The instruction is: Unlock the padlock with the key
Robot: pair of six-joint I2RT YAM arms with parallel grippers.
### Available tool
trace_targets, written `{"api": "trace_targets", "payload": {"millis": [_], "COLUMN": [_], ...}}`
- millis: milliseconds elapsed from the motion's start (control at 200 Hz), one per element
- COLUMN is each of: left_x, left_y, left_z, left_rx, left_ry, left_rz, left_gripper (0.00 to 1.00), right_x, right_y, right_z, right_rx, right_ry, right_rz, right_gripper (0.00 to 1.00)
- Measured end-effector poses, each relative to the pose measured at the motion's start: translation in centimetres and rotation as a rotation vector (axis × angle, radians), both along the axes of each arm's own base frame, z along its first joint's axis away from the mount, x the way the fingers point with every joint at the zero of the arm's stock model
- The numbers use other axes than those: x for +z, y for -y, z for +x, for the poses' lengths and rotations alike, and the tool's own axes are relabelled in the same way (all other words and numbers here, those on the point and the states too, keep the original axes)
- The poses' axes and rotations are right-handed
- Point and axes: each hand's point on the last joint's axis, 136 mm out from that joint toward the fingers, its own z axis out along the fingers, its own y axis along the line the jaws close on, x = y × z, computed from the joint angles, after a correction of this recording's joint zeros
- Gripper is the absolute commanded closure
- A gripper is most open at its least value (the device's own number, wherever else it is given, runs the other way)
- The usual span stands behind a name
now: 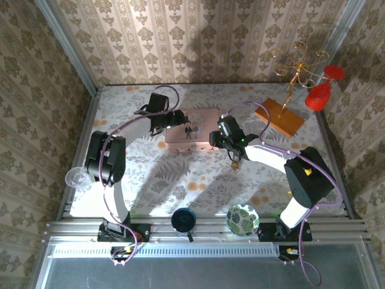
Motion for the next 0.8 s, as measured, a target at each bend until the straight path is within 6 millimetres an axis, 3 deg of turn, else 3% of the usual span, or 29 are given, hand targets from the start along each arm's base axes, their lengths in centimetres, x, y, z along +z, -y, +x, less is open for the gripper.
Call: {"api": "trace_targets", "payload": {"millis": [215, 450, 625, 800], "left_x": [0.0, 0.8, 5.2, 11.1], "left_y": [1.2, -0.4, -3.3, -7.6], "left_z": [0.0, -2.3, -3.5, -5.7], "left_rx": [-0.023, 0.014, 0.079, 0.162], "left_ry": [0.005, -0.005, 0.078, 0.259], "left_rz": [-0.006, -0.024, -0.054, -0.005], "left_gripper": [0.13, 0.08, 0.00, 0.00], "right_x": [0.0, 0.2, 2.1, 7.0], "right_y": [1.0, 1.8, 2.8, 4.9], "right_z": [-0.5, -0.5, -0.2, -0.6], "right_rx": [-0.043, -0.058, -0.071, -0.104], "right_ry": [-0.006, -0.015, 0.015, 0.129], "right_rz": [-0.014, -0.057, -0.090, -0.084], "right_gripper": [0.45, 0.34, 0.25, 0.16]}}
